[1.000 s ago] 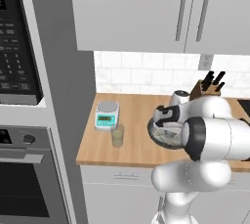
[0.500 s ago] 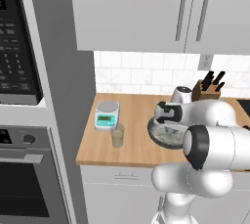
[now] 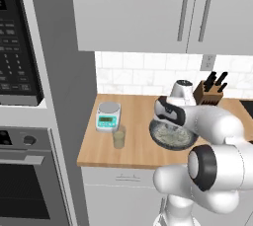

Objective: Grab a lemon wedge from the fridge and one ice cube from the ice bowl, and put them in the glass of lemonade.

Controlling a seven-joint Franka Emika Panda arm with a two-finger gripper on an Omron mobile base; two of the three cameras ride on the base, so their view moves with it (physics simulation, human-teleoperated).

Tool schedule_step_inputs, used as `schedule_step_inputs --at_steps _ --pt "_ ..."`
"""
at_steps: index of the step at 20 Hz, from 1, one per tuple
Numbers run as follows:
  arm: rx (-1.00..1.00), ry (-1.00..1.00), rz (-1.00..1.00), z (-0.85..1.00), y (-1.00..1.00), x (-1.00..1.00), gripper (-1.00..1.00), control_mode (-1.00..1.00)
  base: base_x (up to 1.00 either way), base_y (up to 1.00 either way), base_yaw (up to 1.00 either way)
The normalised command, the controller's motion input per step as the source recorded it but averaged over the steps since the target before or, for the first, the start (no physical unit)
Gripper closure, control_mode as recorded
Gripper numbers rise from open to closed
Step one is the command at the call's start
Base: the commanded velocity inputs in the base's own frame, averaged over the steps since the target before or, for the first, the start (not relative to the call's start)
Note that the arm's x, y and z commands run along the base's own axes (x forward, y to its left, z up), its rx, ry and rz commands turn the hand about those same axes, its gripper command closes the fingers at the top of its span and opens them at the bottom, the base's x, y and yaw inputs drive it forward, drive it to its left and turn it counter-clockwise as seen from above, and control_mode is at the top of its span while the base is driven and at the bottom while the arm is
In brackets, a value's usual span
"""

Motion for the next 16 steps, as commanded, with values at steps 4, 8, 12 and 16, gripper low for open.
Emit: schedule_step_inputs --at_steps 4,8,12,16 --pt "0.00 -0.02 0.02 0.40 0.21 -0.19 1.00 -1.00 0.00 0.00 0.00" --pt "0.00 -0.04 0.02 0.35 0.34 -0.09 1.00 -1.00 0.00 0.00 0.00" --pt "0.00 0.00 0.01 0.24 0.39 -0.01 1.00 -1.00 0.00 0.00 0.00" --pt "0.00 0.00 0.02 0.22 0.44 0.00 1.00 -1.00 0.00 0.00 0.00"
